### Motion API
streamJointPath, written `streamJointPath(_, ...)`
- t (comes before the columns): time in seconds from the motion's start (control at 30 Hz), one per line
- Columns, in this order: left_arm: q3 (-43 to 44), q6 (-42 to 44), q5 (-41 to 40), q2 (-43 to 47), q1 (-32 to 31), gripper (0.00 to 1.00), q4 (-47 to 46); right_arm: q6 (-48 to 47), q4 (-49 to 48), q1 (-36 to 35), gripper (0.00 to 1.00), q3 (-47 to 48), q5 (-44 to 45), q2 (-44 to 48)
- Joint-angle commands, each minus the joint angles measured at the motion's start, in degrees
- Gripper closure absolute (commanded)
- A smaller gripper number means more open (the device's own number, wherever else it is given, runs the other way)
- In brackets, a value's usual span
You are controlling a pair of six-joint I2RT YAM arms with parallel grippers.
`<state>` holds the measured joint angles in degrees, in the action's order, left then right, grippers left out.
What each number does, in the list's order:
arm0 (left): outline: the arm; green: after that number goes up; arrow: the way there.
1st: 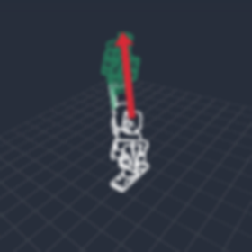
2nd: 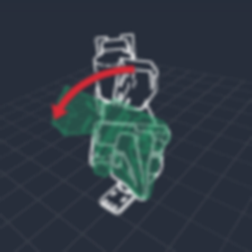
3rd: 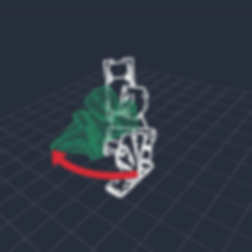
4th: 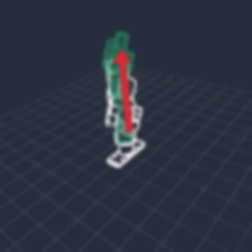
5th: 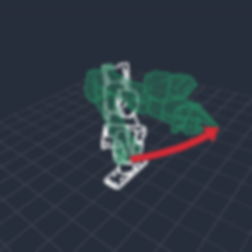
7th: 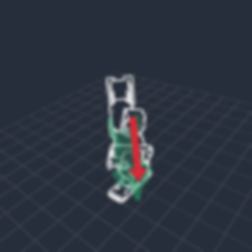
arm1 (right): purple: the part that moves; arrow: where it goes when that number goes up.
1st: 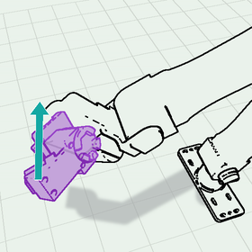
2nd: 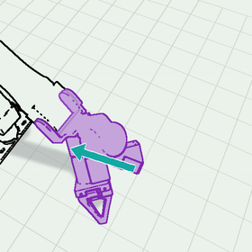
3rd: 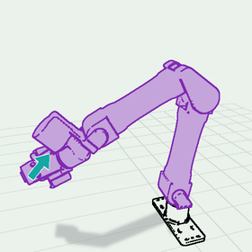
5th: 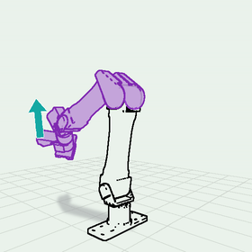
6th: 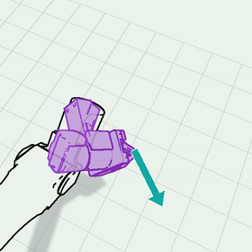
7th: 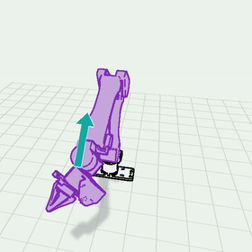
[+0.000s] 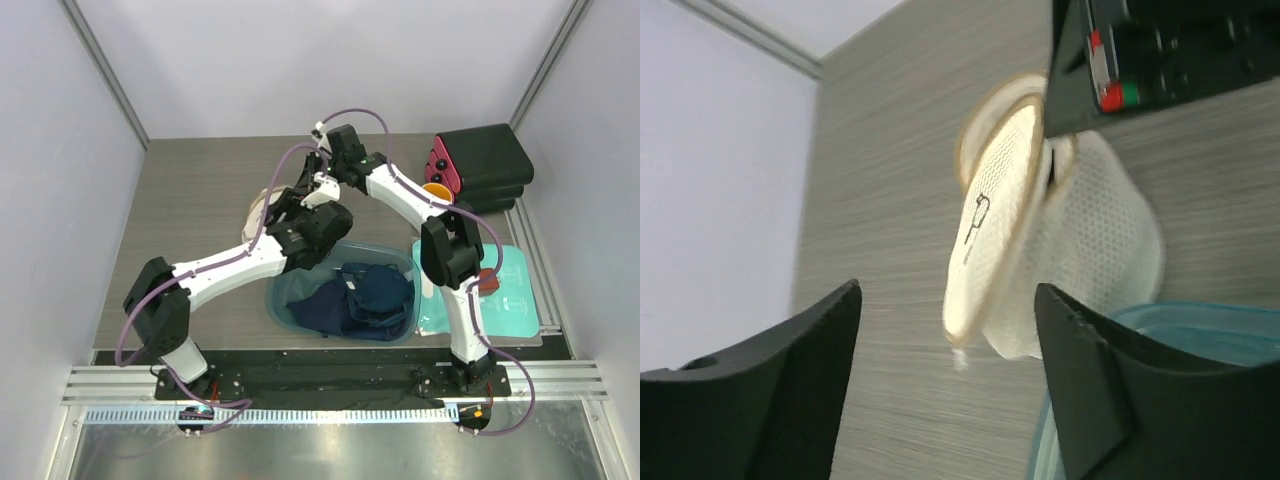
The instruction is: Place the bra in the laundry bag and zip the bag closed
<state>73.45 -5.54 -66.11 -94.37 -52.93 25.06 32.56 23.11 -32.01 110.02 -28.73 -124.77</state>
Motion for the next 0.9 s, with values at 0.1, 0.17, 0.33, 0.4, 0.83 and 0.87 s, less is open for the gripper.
streamJointPath(0.1, -0.1, -7.5, 26.0, 17.5, 2.3, 0.13, 0.7, -0.6, -3.6, 2.9, 0.9, -0.8, -7.3, 1.1)
streamJointPath(0.17, -2.3, -13.1, 35.0, 22.0, 5.7, 0.12, 0.2, -1.4, -3.6, 3.6, 0.89, -0.3, -8.2, 0.6)
streamJointPath(0.33, -13.1, -23.8, 59.7, 31.8, 26.7, 0.12, -5.4, -4.4, -1.9, 4.5, 0.83, 1.8, -12.4, -2.0)
streamJointPath(0.4, -14.3, -25.1, 68.0, 31.1, 33.0, 0.08, -5.7, -6.1, -0.2, 4.6, 0.81, 3.9, -13.5, -3.6)
streamJointPath(0.83, -23.9, -38.0, 76.5, 17.6, 44.2, 0.06, -24.3, -7.7, 2.6, 5.3, 0.68, 20.5, -8.1, -12.6)
streamJointPath(0.87, -23.2, -37.3, 76.4, 16.7, 44.3, 0.06, -24.7, -7.0, 2.6, 5.3, 0.64, 20.4, -4.2, -12.3)
